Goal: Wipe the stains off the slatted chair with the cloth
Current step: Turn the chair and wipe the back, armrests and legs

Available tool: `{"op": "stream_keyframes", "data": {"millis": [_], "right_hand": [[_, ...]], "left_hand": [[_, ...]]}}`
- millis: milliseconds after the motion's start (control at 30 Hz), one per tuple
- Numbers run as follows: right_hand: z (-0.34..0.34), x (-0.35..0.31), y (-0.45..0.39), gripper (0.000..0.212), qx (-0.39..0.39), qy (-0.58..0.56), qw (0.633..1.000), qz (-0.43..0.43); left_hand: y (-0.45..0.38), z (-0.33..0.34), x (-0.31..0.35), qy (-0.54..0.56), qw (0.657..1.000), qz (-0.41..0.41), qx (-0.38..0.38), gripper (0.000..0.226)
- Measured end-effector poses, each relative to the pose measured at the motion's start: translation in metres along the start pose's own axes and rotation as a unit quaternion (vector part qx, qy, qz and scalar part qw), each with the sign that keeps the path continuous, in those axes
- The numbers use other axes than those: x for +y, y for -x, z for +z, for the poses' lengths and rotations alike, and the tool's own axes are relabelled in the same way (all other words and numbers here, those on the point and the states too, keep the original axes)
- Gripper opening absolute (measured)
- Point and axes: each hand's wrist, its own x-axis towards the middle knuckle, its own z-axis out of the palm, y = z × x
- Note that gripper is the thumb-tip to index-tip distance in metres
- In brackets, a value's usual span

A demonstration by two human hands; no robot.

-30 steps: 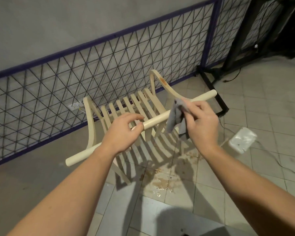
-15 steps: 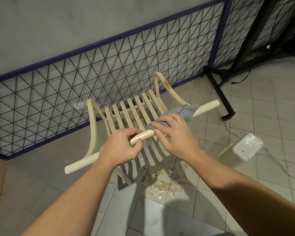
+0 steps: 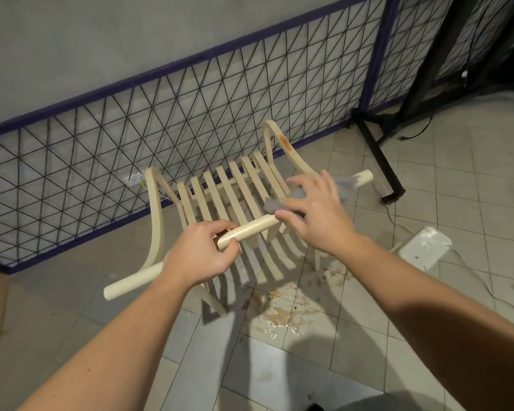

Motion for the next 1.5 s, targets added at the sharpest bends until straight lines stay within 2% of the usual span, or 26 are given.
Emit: {"op": "stream_keyframes", "data": {"millis": [133,233,300,367,433,467,500,533,633,700,800,867,900,967,1033,1100,1167,1233,1300,1333,1367,1500], "right_hand": [[0.031,-0.028,0.010,0.034,0.025,-0.042,0.993,-0.111],[0.034,-0.009,0.029,0.056,0.027,-0.087,0.983,-0.161],[0.025,0.010,0.047,0.059,0.012,-0.086,0.980,-0.178],[0.005,0.024,0.056,0.044,0.074,-0.097,0.980,-0.156],[-0.018,0.031,0.047,0.035,0.172,-0.097,0.977,-0.087],[-0.028,0.030,0.037,0.033,0.193,-0.084,0.977,-0.045],[-0.031,0.024,0.026,0.031,0.180,-0.069,0.981,-0.007],[-0.028,0.014,0.016,0.030,0.135,-0.053,0.989,0.011],[0.007,-0.016,0.009,0.036,-0.014,0.013,0.999,-0.050],[0.016,-0.013,0.010,0.042,-0.028,0.030,0.997,-0.069],[0.002,0.024,0.008,0.046,0.030,0.035,0.999,-0.001],[-0.006,0.057,0.012,0.043,0.085,0.020,0.991,0.097],[-0.011,0.071,0.016,0.039,0.113,-0.025,0.981,0.157],[-0.022,0.088,0.027,0.033,0.188,-0.149,0.928,0.286],[-0.034,0.091,0.040,0.032,0.257,-0.177,0.879,0.361],[-0.038,0.076,0.048,0.032,0.280,-0.121,0.897,0.321],[-0.029,0.048,0.041,0.030,0.252,-0.088,0.941,0.209],[-0.013,0.022,0.027,0.032,0.154,-0.046,0.985,0.062],[0.001,0.010,0.017,0.032,0.043,0.002,0.998,-0.050],[0.001,0.015,0.013,0.031,0.020,0.008,0.998,-0.057],[-0.004,0.023,0.010,0.030,0.023,0.007,0.999,-0.026],[-0.030,0.073,0.001,0.036,0.083,0.003,0.982,0.172]], "left_hand": [[0.000,0.000,0.001,-0.010,1.000,0.012,0.013,0.026],[0.001,-0.001,0.002,0.000,1.000,0.007,0.005,0.025],[0.001,-0.002,0.003,0.006,1.000,-0.005,0.000,0.025],[0.001,-0.002,0.002,0.010,1.000,-0.013,-0.001,0.021],[0.001,-0.002,0.003,0.011,1.000,-0.014,-0.001,0.021],[0.001,-0.002,0.004,0.013,1.000,-0.015,-0.001,0.022],[0.001,-0.002,0.005,0.015,1.000,-0.018,-0.002,0.024],[0.001,-0.002,0.005,0.016,1.000,-0.022,-0.004,0.026],[0.002,-0.004,0.005,0.007,1.000,-0.011,-0.004,0.027],[0.003,-0.005,0.004,0.003,1.000,-0.005,-0.002,0.027],[0.002,-0.005,0.006,0.006,1.000,-0.006,-0.009,0.033],[0.001,-0.005,0.006,0.005,1.000,-0.002,-0.009,0.035],[0.001,-0.005,0.006,0.004,1.000,-0.001,-0.007,0.033],[0.002,-0.004,0.006,-0.002,1.000,0.000,-0.003,0.028],[0.001,-0.003,0.007,-0.008,1.000,-0.001,-0.002,0.021],[0.000,-0.002,0.007,-0.014,1.000,-0.004,-0.001,0.020],[0.001,-0.002,0.007,-0.014,1.000,-0.005,0.002,0.021],[0.002,-0.001,0.006,-0.010,1.000,-0.006,0.000,0.020],[0.001,-0.001,0.005,-0.007,1.000,-0.008,0.005,0.020],[0.002,-0.001,0.004,-0.006,1.000,-0.008,0.006,0.020],[0.002,-0.001,0.003,-0.005,1.000,-0.008,0.005,0.020],[0.002,0.000,0.001,-0.007,1.000,-0.003,0.003,0.020]]}}
